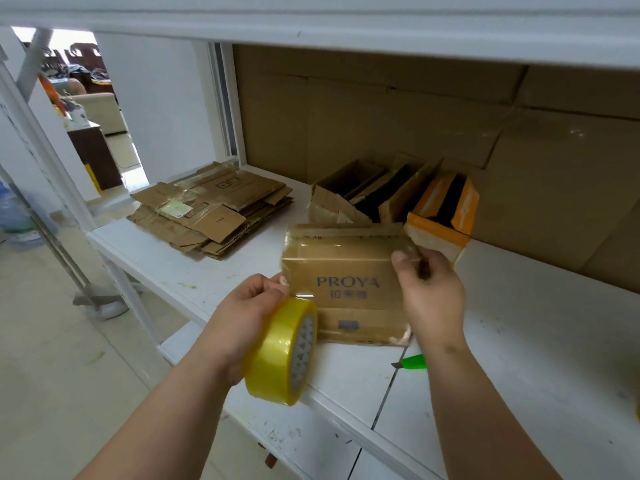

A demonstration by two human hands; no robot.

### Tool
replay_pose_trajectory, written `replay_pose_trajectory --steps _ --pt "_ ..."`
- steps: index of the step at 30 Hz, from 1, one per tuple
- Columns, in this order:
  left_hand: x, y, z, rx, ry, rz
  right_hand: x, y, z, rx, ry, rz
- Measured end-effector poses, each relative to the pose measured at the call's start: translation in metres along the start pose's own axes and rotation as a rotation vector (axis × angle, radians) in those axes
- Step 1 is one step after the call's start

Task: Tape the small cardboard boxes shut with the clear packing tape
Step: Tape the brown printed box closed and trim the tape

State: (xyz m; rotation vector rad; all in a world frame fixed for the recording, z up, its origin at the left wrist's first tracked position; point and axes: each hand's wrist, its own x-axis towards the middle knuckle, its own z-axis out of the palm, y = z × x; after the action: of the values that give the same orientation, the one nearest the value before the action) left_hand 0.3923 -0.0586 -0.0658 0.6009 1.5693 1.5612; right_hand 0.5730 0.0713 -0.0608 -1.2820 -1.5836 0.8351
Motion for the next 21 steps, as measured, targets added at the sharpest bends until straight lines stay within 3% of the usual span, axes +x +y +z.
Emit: replay_pose_trajectory --steps 2,5,7,11,15,18,21 --pt "0.008 0.006 -0.010 -0.054 0.063 -0.002 -0.011 0.001 0.003 0.076 -0.026 -0.055" --pt "0.018 0.015 -0.027 -0.064 0.148 -0.009 -0.027 0.001 0.008 0.166 -0.210 -0.108" --pt "0.021 0.017 -0.037 -0.026 0.139 -0.019 -0.028 0.001 0.009 0.177 -0.347 -0.073" --pt "0.023 0.016 -0.043 -0.004 0.105 -0.021 -0.010 0.002 0.009 0.119 -0.441 -0.042" --pt "0.018 0.015 -0.040 -0.030 0.078 -0.053 -0.005 0.002 0.012 0.279 -0.603 -0.006" --pt "0.014 0.014 -0.040 -0.066 0.054 -0.055 -0.011 0.003 0.013 0.322 -0.580 -0.039" --pt "0.012 0.015 -0.044 -0.084 0.067 -0.047 -0.018 0.001 0.013 0.197 -0.501 -0.081"
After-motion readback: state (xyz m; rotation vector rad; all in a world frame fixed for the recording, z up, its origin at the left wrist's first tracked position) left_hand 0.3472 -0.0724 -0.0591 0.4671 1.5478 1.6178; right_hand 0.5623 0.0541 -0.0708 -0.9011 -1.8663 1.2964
